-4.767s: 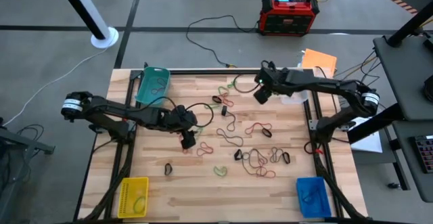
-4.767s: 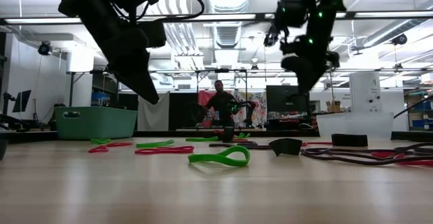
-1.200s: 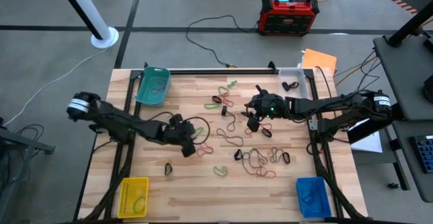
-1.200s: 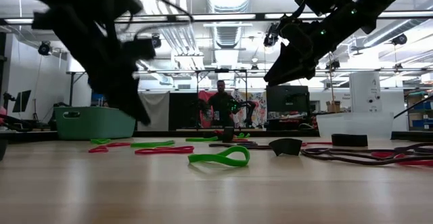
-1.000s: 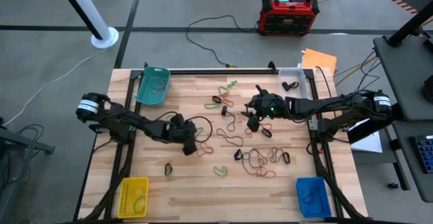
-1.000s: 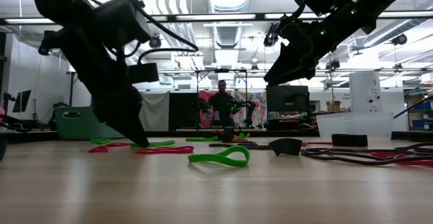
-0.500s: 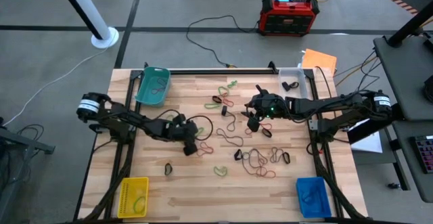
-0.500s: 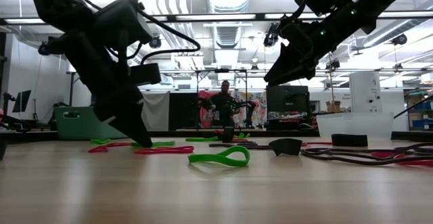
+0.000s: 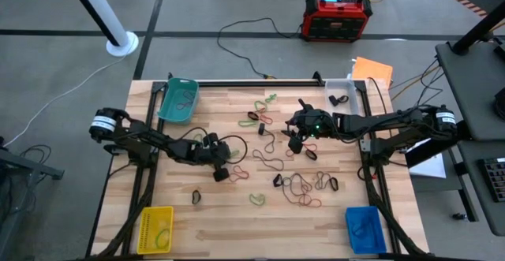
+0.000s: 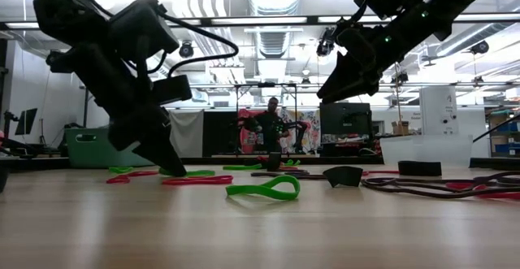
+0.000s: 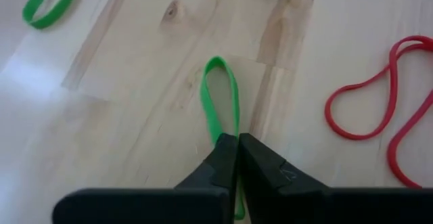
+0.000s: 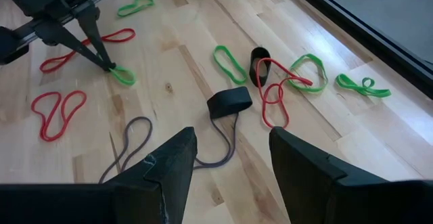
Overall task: Sort rubber bands into baskets
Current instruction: Put the green rubber band into the yellow bin
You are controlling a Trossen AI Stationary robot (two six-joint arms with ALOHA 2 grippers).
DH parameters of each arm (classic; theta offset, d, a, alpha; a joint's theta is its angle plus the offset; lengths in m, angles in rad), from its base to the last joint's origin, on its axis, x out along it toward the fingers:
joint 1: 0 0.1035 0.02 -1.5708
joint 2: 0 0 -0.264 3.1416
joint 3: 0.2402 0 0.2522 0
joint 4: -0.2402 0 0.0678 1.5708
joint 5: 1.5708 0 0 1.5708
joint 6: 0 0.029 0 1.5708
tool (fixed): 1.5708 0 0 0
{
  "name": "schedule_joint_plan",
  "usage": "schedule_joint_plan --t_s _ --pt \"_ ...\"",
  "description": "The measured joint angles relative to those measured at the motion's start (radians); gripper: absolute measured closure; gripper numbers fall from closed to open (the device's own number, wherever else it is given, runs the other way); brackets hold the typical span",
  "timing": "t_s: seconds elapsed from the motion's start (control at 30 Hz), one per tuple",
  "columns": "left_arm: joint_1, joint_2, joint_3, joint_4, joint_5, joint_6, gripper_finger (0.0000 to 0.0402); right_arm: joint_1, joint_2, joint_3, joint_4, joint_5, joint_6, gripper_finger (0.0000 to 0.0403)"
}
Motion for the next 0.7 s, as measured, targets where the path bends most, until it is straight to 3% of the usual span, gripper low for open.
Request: schedule_joint_plan --t_s 0.4,0.7 --pt "-0.034 -0.121 -0.001 0.007 0.001 0.055 0.0401 0.000 0.000 0.000 -0.001 0.000 0.000 0.0220" --pt "-0.138 -0.253 0.001 0.013 0.002 0.054 0.0401 0.000 0.000 0.000 -0.001 0.000 0.000 0.0220"
